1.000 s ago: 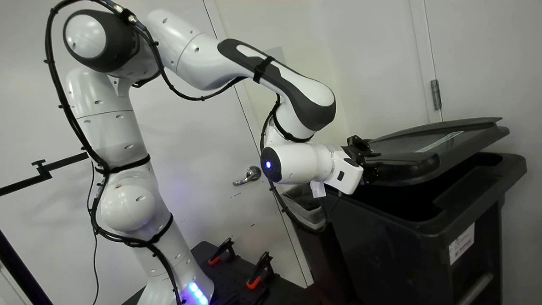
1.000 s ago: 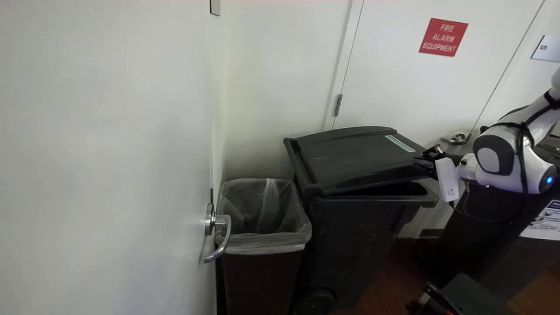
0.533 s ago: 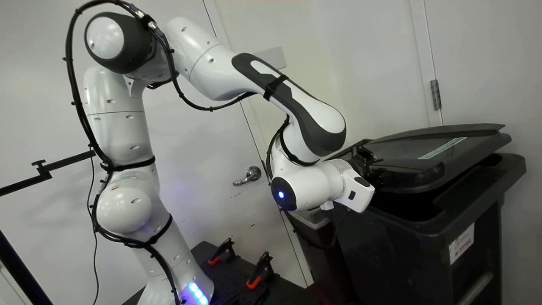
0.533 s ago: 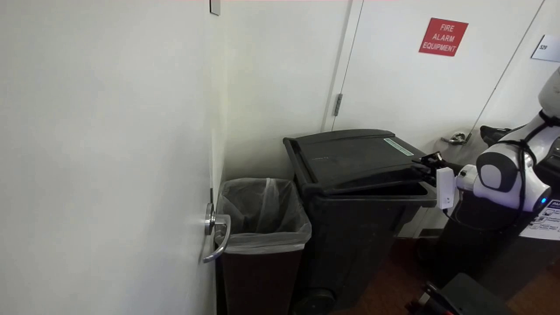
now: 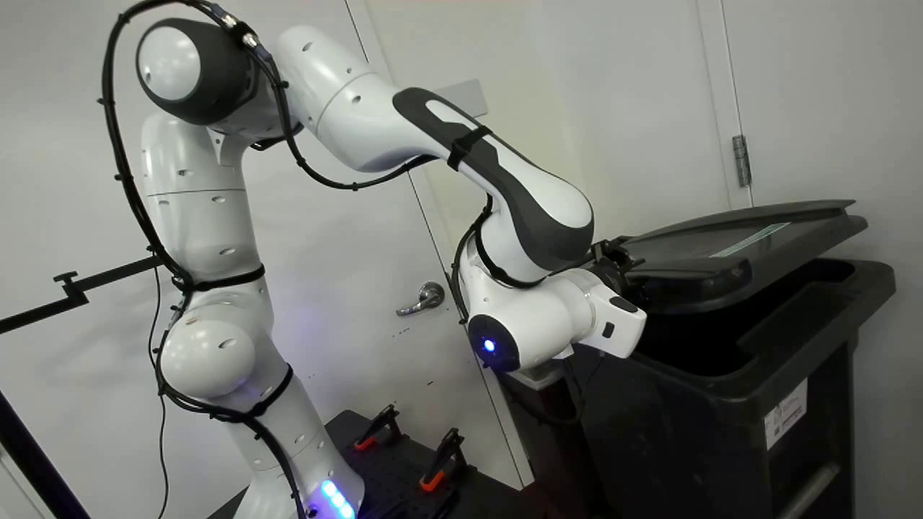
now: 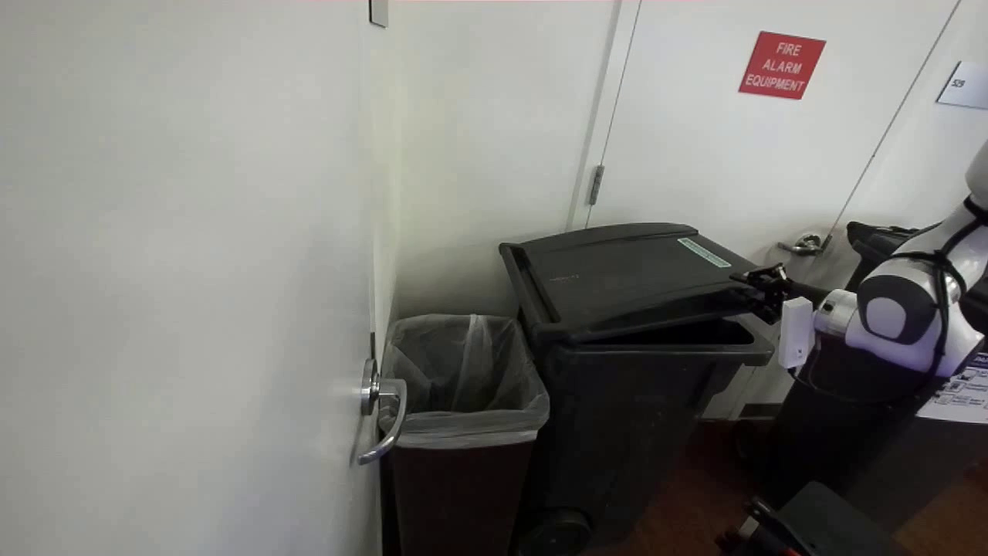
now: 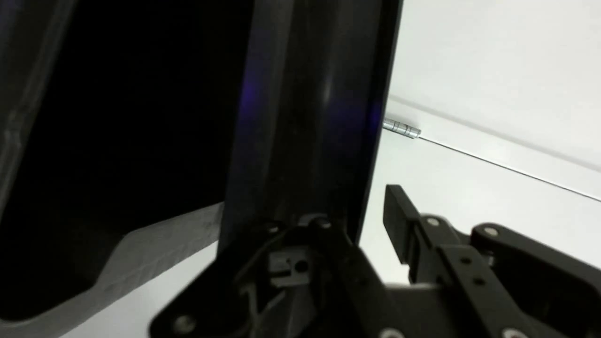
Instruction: Open the bin
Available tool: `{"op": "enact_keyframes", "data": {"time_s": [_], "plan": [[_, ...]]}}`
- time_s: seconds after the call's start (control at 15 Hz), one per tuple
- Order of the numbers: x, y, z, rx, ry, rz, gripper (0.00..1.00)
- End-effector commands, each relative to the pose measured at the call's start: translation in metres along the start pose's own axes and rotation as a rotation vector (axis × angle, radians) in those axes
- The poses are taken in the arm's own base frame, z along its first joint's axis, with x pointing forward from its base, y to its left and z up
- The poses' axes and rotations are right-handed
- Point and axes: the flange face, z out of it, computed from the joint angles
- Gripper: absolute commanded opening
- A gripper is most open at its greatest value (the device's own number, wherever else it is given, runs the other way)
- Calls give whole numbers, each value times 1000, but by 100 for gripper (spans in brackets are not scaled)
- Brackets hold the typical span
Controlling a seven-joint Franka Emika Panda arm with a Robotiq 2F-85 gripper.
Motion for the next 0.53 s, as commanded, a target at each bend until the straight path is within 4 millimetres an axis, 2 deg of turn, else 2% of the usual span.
{"op": "enact_keyframes", "data": {"time_s": [0.0, 0.47], "plan": [[-10, -58, 4, 147, -16, -80, 6], [-30, -124, -3, 285, 56, -183, 6]]}}
